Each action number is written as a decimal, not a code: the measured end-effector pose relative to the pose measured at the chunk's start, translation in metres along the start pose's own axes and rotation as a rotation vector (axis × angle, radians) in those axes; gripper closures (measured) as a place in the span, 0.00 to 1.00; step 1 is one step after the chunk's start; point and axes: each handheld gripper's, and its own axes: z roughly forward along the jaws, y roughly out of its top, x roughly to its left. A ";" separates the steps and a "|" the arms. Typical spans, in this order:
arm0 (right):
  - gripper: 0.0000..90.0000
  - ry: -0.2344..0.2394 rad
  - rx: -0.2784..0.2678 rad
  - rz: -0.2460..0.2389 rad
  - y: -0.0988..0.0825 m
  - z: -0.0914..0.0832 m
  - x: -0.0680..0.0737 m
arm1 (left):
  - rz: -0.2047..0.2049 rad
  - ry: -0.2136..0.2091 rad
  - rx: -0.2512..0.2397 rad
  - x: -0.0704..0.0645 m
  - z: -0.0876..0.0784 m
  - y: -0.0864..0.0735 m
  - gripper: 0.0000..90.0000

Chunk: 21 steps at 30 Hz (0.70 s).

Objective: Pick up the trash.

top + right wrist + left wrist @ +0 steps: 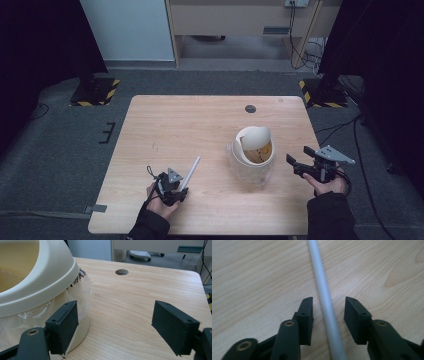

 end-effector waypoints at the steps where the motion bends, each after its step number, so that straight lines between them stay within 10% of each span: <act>1: 0.24 0.000 0.000 0.000 0.000 0.000 0.000 | -0.005 0.005 0.004 0.000 -0.001 -0.001 0.69; 13: 0.24 0.002 -0.002 0.001 0.000 -0.001 -0.001 | -0.060 -0.014 0.002 0.006 -0.002 0.000 0.88; 21: 0.24 0.000 -0.027 0.025 0.002 -0.004 -0.003 | -0.028 -0.040 -0.184 0.000 -0.022 0.013 0.88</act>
